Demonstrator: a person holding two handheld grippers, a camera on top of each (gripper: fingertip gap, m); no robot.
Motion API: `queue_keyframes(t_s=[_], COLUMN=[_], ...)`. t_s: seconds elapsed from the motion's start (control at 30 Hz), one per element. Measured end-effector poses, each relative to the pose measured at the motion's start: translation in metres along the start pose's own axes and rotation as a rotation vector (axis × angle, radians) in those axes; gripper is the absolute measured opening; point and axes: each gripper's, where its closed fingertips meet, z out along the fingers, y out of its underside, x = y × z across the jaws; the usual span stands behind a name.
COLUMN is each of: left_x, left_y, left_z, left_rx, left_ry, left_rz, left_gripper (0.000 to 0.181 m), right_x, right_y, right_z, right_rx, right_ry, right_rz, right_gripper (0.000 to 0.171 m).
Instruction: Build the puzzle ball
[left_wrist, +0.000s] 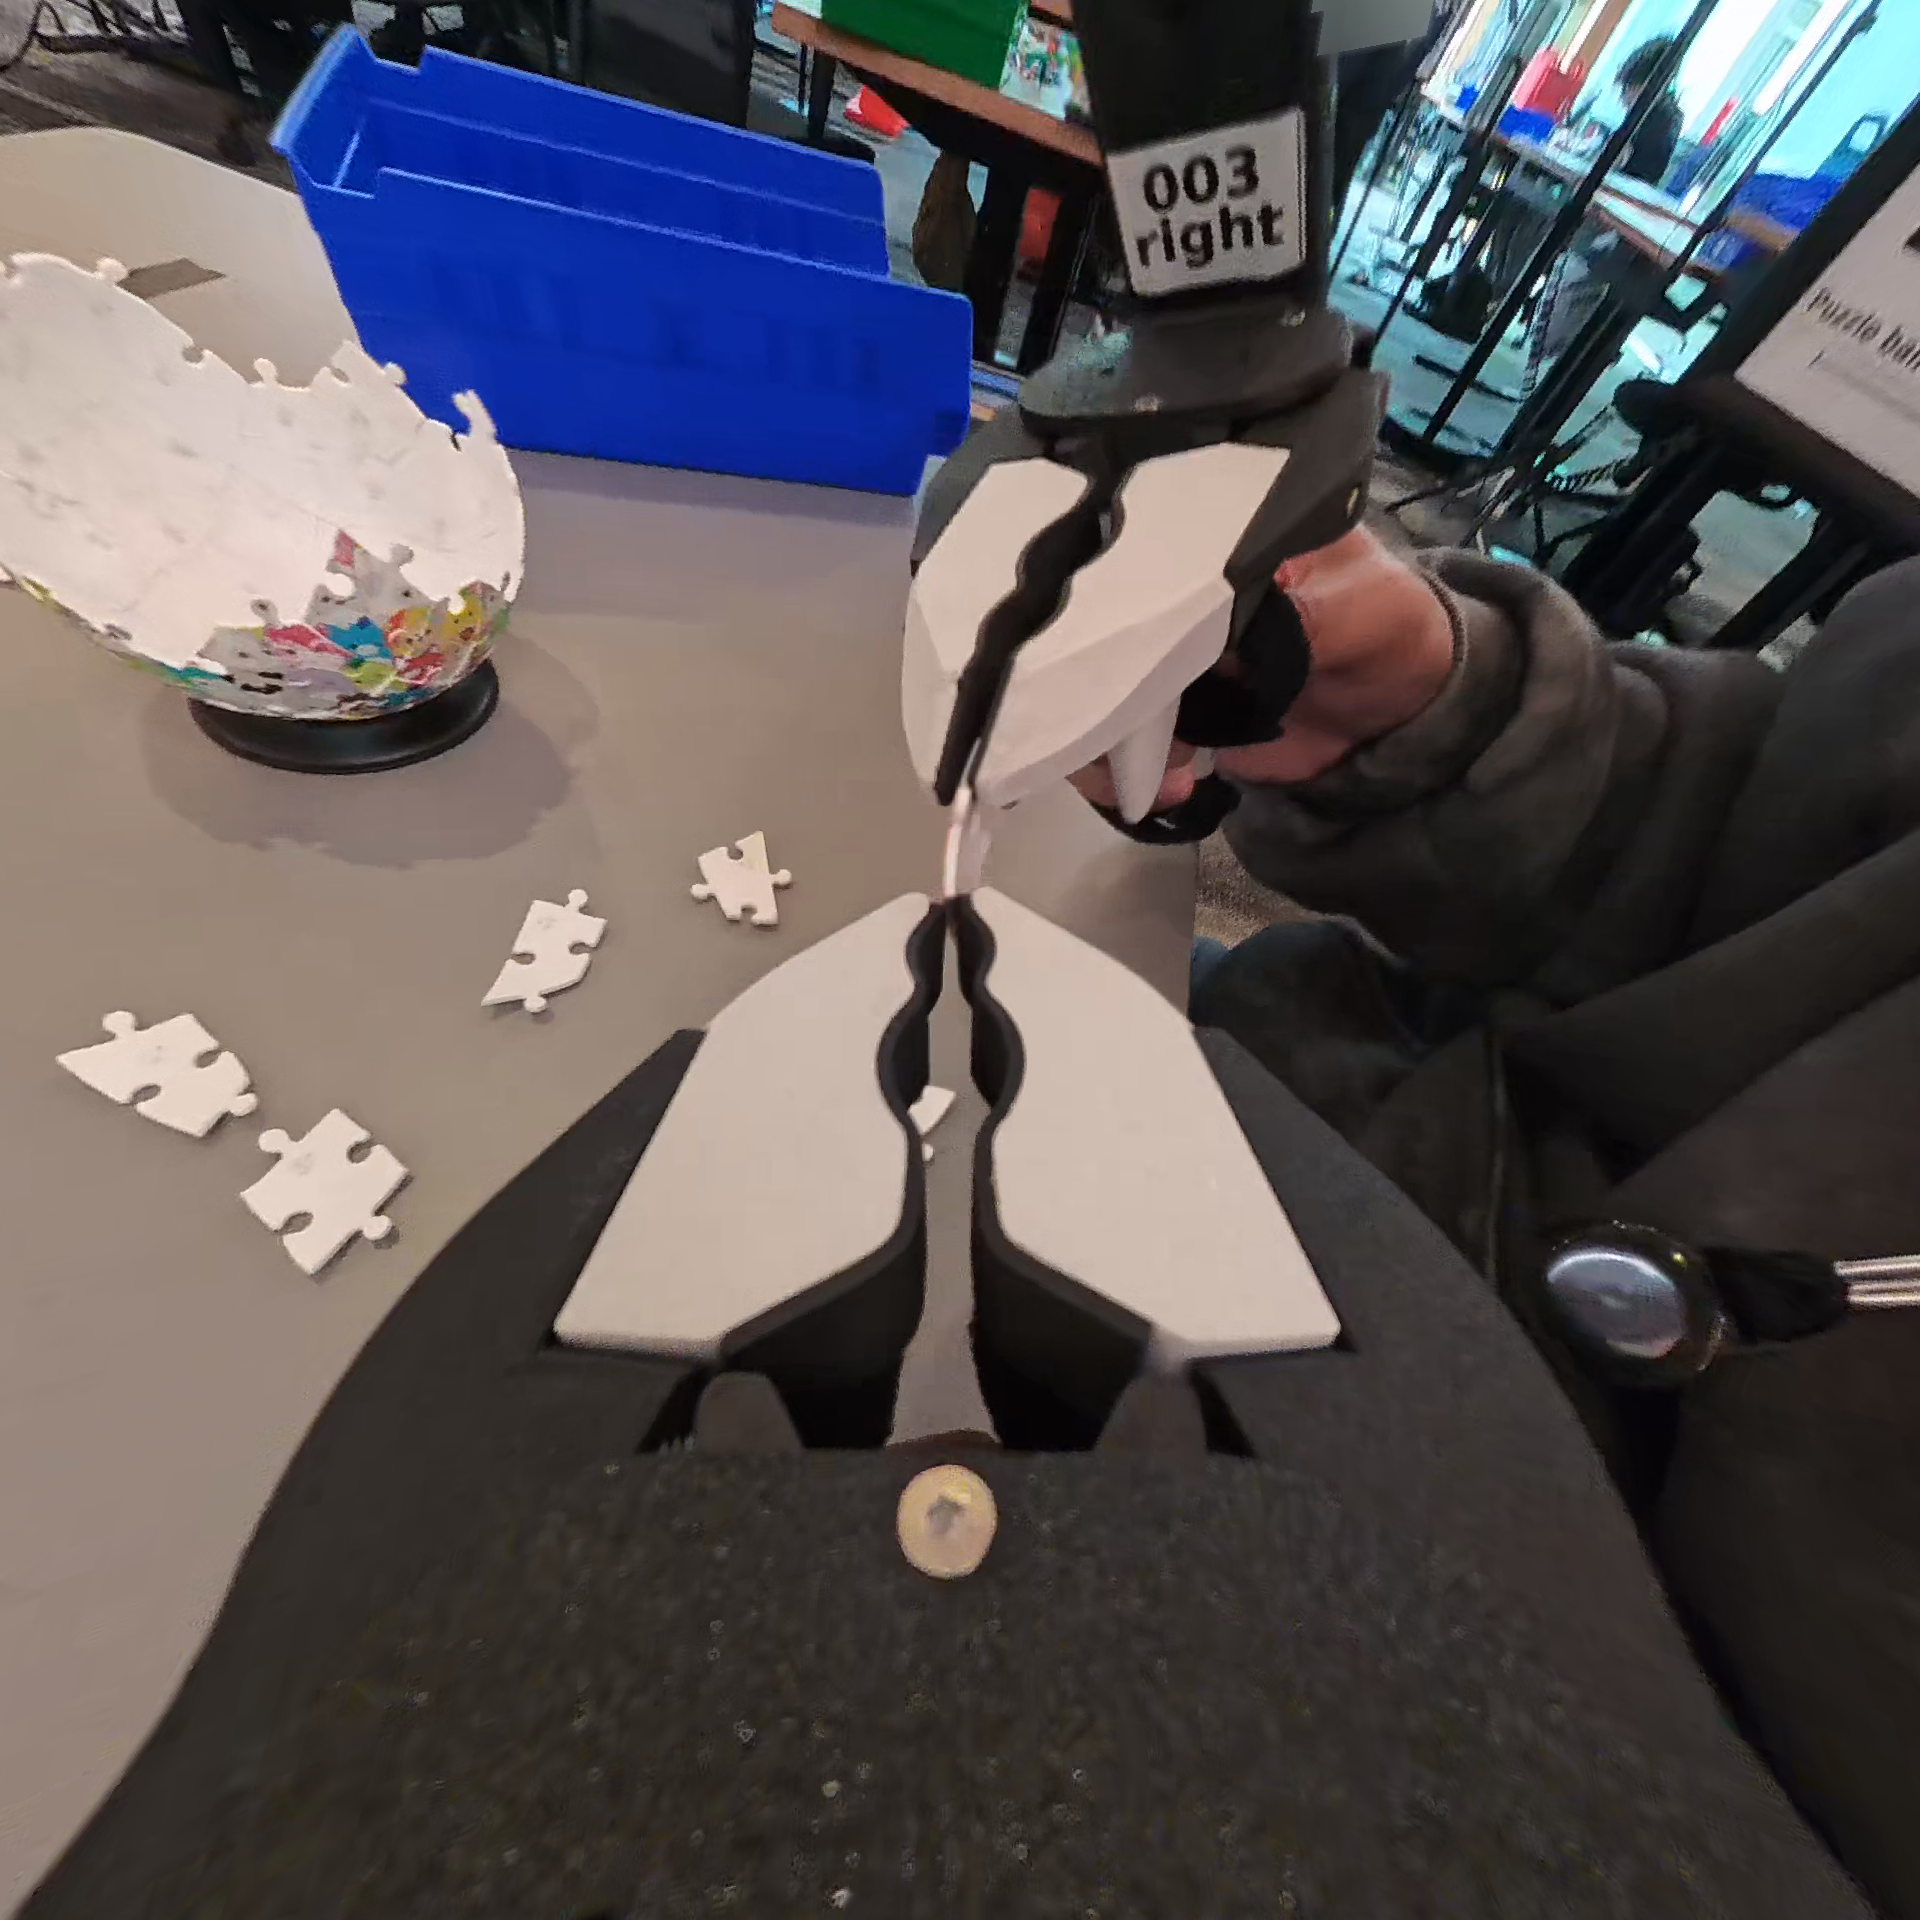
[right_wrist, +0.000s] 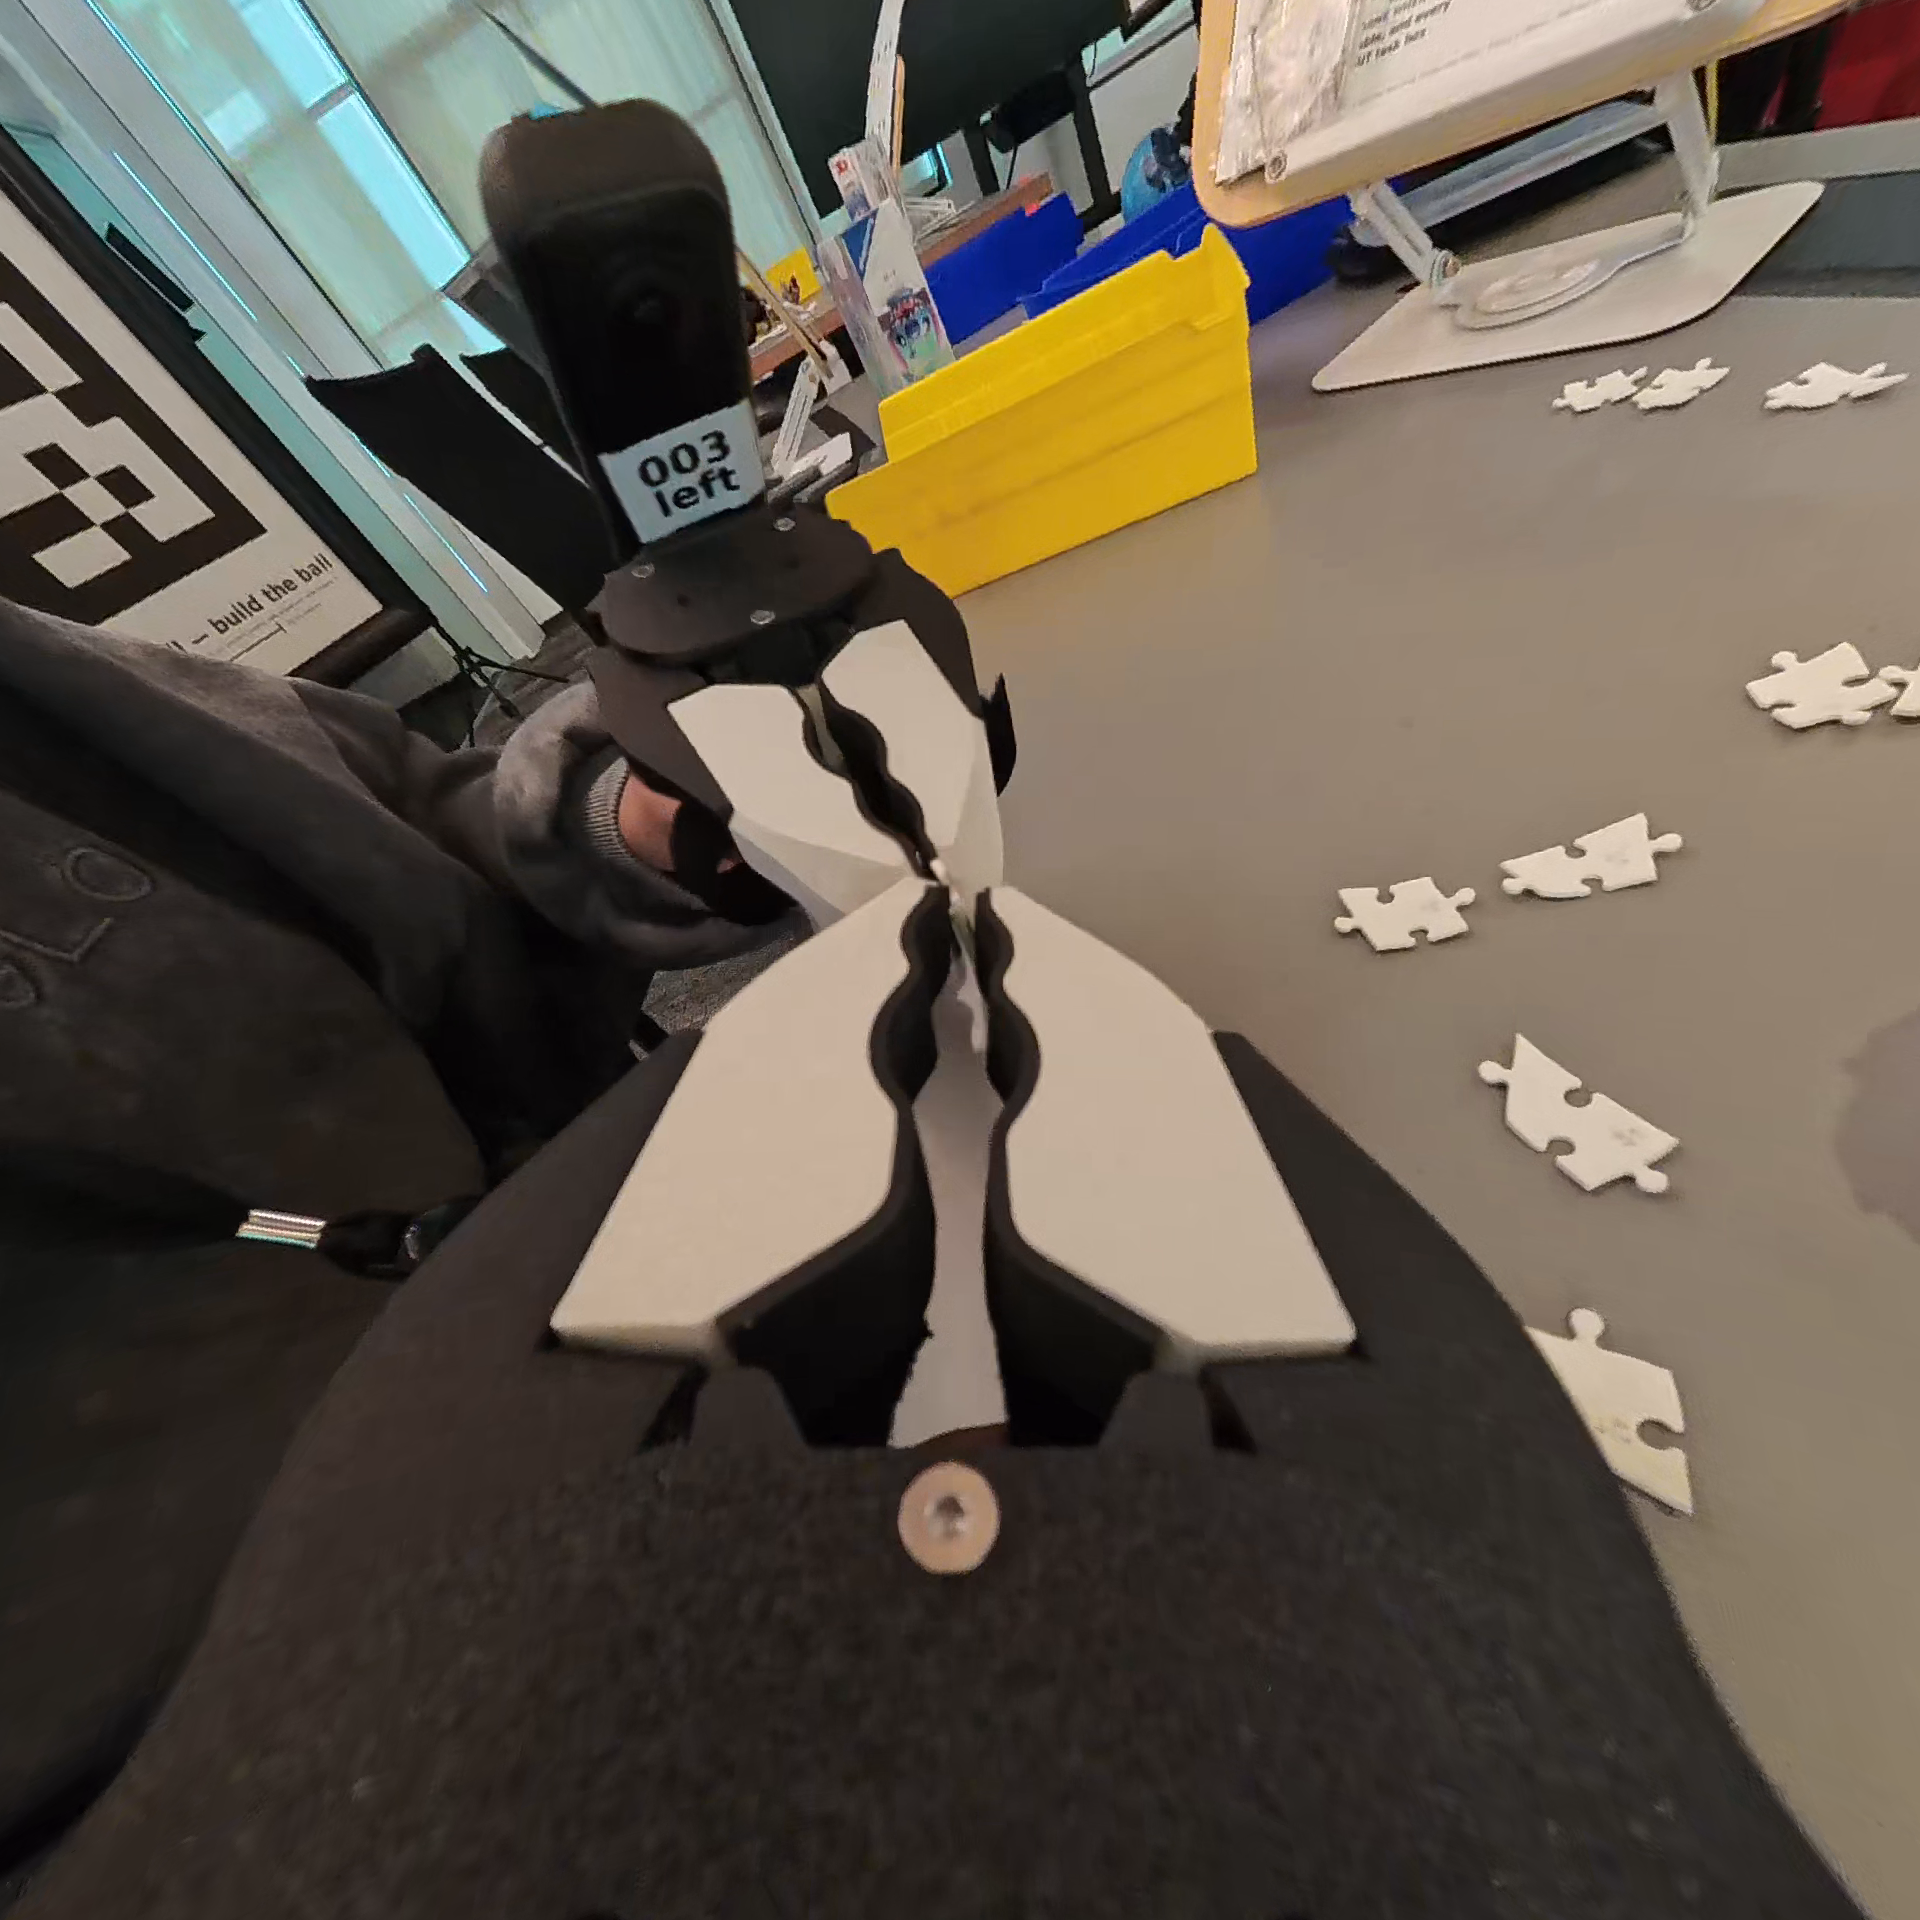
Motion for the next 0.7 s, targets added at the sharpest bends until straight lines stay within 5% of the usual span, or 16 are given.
queue_keyframes(t_s=[0.27, 0.57, 0.7], left_x=[-0.010, -0.006, -0.030], left_y=[-0.001, 0.001, 0.002], left_z=[-0.004, 0.002, 0.000], left_rx=[0.036, 0.039, -0.028], left_ry=[0.003, 0.031, -0.050], left_rz=[-0.081, -0.086, 0.007], left_gripper=[0.002, 0.002, 0.017], right_x=[0.011, 0.012, 0.051], right_y=[0.000, 0.005, -0.022], right_z=[-0.007, -0.004, -0.051], right_rx=[-0.012, -0.080, -0.204], right_ry=[0.097, 0.126, 0.374], right_rz=[-0.109, -0.182, -0.366], right_gripper=[0.013, 0.002, 0.002])
